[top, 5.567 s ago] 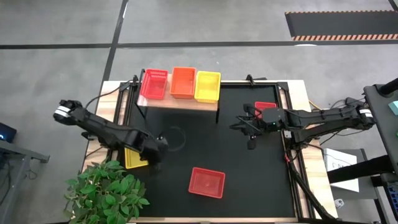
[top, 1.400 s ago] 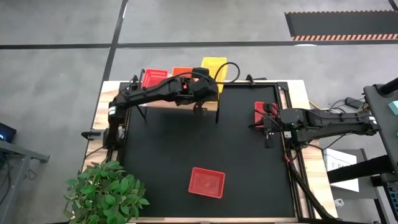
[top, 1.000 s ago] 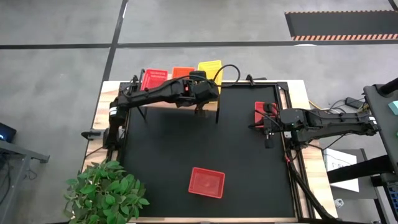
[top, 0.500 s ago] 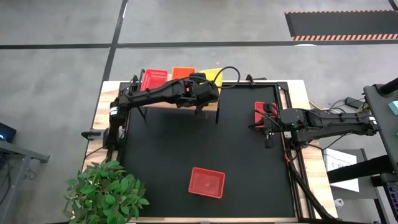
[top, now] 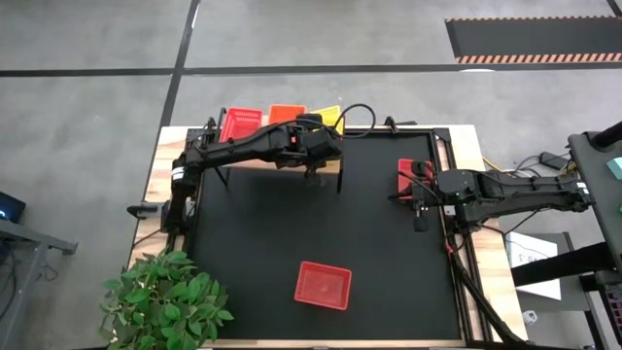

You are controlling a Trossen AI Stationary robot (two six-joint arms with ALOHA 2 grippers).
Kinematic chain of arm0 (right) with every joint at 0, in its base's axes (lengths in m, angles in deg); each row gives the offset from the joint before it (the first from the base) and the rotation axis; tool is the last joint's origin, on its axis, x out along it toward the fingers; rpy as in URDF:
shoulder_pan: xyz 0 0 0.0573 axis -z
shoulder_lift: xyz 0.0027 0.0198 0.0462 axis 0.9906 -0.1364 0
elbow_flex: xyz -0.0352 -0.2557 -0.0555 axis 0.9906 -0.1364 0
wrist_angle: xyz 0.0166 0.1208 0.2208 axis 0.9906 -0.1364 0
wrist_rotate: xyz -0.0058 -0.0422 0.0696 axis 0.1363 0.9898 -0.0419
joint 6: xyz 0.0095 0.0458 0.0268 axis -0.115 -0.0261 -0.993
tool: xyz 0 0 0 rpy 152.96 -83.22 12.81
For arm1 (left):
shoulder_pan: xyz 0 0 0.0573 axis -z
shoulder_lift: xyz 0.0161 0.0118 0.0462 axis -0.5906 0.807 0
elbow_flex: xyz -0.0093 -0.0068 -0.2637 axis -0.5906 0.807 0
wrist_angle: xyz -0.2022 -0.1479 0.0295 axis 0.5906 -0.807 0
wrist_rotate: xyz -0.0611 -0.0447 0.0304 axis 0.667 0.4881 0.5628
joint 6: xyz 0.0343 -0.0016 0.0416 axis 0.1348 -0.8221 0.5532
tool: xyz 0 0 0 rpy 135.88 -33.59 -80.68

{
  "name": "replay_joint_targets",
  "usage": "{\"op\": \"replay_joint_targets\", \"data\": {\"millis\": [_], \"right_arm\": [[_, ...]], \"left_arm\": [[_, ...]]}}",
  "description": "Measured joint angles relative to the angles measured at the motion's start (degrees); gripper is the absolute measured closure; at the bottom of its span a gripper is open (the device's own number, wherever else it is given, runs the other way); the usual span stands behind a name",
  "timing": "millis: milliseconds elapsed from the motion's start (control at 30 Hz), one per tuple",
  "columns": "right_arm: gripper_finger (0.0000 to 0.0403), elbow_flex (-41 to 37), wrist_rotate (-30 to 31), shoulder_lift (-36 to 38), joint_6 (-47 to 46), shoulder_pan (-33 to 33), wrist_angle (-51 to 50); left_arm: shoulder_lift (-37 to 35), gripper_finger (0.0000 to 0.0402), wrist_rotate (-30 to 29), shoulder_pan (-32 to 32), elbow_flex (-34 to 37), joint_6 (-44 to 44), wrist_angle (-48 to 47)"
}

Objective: Stack baskets on shelf by color
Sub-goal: Stack the yellow bin on the other yellow bin on the shelf

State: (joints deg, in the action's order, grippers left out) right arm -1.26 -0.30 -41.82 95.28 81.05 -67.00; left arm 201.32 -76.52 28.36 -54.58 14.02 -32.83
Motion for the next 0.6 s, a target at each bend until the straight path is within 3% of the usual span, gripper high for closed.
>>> {"op": "replay_joint_targets", "data": {"millis": [167, 400, 600], "right_arm": [[0.0394, 0.0, 0.0, 0.0, 0.0, 0.0, 0.0], [0.0394, 0.0, 0.0, 0.0, 0.2, 0.0, 0.6], [0.0394, 0.0, 0.0, 0.0, 0.3, 0.0, 0.6]], "left_arm": [[-1.5, 0.0313, 0.1, 0.3, -0.9, 2.8, 0.8], [-2.4, 0.0313, 1.8, 0.2, -0.3, 3.1, 10.4], [-2.2, 0.0313, 1.9, -1.3, 4.2, 4.1, 17.2]]}}
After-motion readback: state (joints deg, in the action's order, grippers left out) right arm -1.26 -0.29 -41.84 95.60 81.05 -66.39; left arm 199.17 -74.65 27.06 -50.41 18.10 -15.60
